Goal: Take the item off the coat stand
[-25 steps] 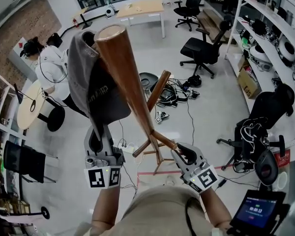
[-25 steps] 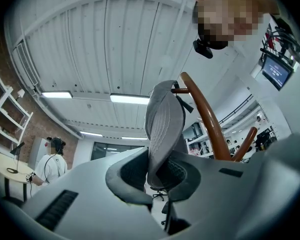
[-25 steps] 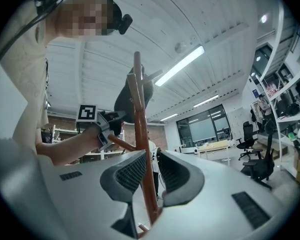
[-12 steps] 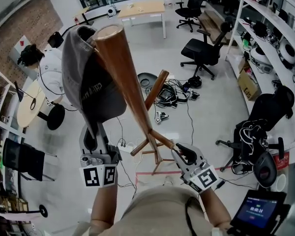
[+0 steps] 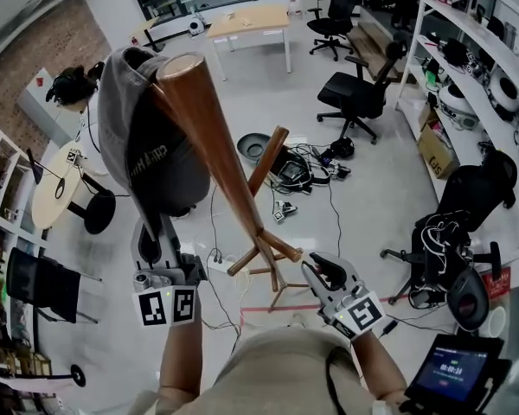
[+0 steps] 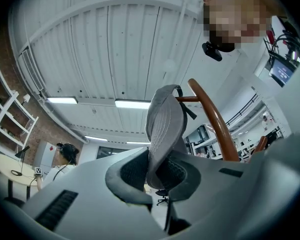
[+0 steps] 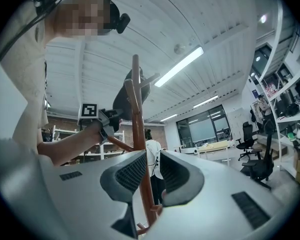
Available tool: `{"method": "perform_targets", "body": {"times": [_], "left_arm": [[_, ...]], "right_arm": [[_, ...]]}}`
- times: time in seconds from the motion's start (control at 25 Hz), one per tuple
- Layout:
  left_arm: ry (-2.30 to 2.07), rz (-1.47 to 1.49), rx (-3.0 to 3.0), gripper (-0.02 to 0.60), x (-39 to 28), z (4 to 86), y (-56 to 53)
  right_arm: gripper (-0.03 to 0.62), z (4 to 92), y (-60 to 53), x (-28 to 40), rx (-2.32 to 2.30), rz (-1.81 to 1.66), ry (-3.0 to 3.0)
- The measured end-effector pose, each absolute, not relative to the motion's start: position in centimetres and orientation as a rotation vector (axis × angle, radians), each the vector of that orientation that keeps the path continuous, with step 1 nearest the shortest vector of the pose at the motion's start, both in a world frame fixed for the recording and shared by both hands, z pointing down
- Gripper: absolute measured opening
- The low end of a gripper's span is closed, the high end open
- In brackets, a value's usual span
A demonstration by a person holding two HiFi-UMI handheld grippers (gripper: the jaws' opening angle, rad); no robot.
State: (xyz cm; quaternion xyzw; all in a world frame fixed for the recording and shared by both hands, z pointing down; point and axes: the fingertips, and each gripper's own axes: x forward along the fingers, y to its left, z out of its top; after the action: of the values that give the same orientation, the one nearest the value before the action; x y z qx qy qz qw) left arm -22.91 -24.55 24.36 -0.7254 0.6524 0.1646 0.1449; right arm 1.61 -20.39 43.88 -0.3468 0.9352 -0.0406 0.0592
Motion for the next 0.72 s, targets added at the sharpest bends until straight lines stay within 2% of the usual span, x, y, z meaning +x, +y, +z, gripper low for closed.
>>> {"method": "perform_targets", "body": {"times": [0.72], "left_arm": [[1.917, 0.477, -2.078, 0.038, -24.2, 25.2, -24.3]], "right_arm": [[0.071, 44.3, -20.6, 1.4, -1.044, -0.124, 2.848]]}}
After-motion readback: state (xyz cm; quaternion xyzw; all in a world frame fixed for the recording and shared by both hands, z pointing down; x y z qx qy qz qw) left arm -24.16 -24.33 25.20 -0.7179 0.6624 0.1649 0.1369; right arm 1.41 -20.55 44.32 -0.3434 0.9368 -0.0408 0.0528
